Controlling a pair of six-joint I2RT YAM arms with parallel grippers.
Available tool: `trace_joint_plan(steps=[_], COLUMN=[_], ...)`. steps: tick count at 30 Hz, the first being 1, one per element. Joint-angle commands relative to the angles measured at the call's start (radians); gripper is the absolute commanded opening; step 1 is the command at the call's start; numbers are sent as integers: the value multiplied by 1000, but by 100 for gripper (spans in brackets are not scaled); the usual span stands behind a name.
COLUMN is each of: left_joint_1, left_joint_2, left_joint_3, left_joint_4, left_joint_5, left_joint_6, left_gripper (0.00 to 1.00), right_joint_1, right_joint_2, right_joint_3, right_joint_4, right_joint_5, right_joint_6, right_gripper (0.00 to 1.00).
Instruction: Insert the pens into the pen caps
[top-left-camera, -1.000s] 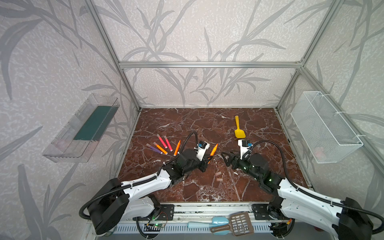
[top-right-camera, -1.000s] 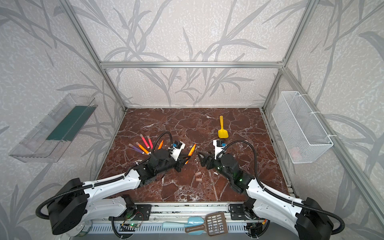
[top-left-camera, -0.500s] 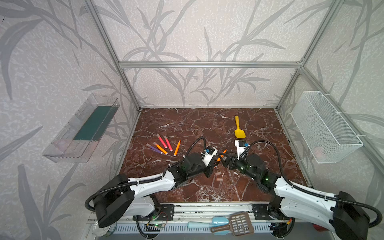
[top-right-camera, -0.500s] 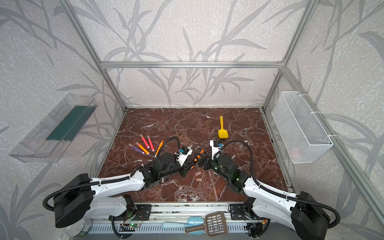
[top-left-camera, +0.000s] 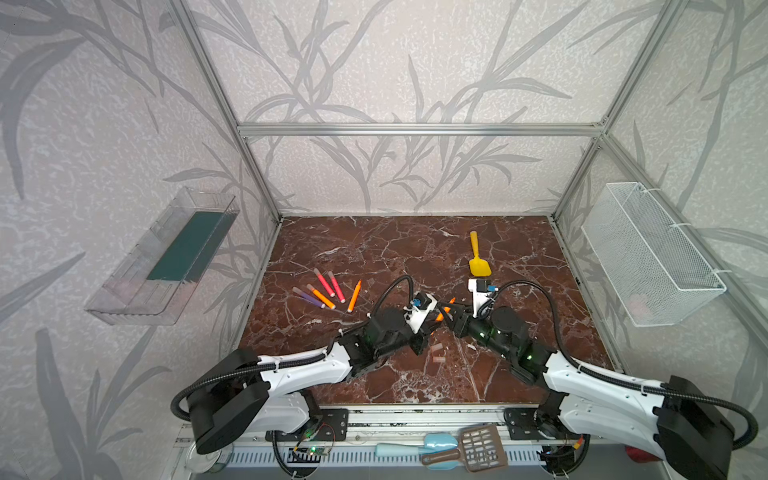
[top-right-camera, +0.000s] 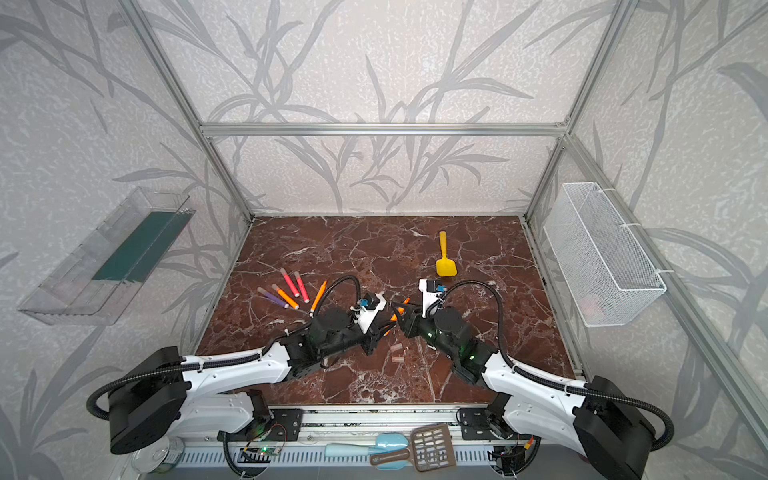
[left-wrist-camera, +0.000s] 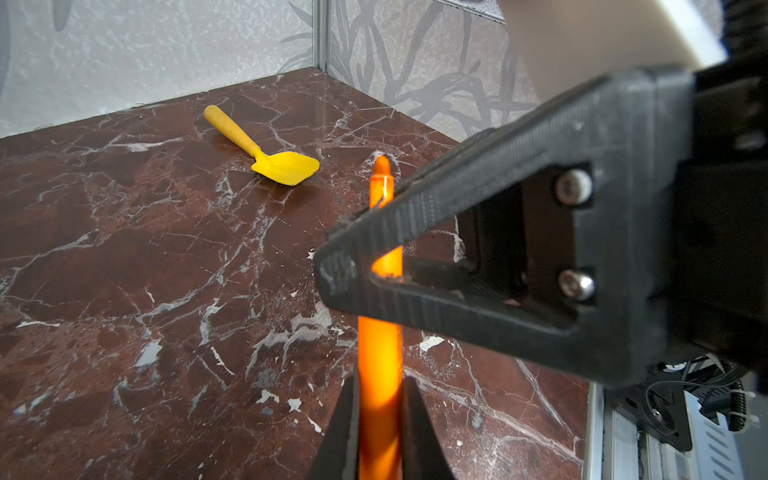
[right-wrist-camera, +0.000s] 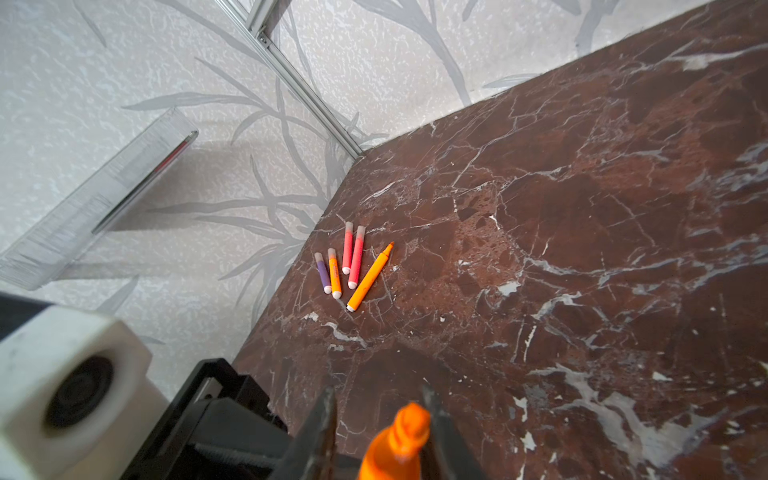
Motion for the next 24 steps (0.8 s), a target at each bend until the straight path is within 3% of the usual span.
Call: trace_joint_plan(steps=[1, 6, 9, 15, 24], left_joint_1=[-3, -5, -5, -5, -5], left_joint_2=[10, 5, 5, 30, 69], left_joint_3=[4, 4, 6, 9, 21], left_joint_4=[35, 35, 35, 54, 86], left_joint_5=[-27, -16, -23, -33, -42], left_joint_6=[22, 17, 18, 16, 15], left_gripper=[0, 1, 15, 28, 29], right_joint_1=[5, 5, 7, 15, 25], right_joint_2=[3, 1, 0, 2, 21], right_joint_3=[1, -5, -4, -14, -11], right_joint_4=[36, 35, 36, 61, 75], right_joint_5=[-13, -1, -9, -9, -9], right_joint_6=[21, 31, 34, 44, 45], right_gripper=[21, 6, 2, 0, 0])
